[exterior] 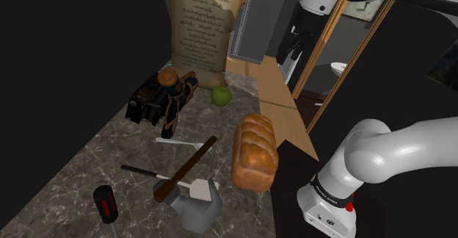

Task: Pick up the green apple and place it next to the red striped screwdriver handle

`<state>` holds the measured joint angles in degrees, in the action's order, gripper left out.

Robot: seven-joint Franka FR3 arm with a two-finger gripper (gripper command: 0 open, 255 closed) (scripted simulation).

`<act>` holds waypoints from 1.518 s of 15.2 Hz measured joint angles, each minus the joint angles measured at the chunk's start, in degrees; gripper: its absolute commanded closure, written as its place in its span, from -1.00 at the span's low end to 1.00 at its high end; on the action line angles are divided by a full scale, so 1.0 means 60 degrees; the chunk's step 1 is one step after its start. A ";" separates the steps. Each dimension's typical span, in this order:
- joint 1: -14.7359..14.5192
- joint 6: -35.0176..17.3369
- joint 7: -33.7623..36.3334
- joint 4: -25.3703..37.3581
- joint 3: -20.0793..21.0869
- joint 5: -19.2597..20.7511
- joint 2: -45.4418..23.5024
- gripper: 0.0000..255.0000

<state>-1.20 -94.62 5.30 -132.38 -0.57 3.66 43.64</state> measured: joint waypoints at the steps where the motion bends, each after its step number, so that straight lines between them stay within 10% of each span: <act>1: 0.0000 0.0000 0.0000 0.0000 0.0000 0.0000 0.0000 -1.00; 13: -0.0999 -0.3443 -0.4258 -0.0165 -0.1851 0.0137 -0.2895 -1.00; 23: -0.1959 -0.5549 -0.8674 0.1083 -0.2938 -0.1295 -0.6269 -1.00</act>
<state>-12.95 -127.91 -46.75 -125.88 -18.20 -4.11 6.02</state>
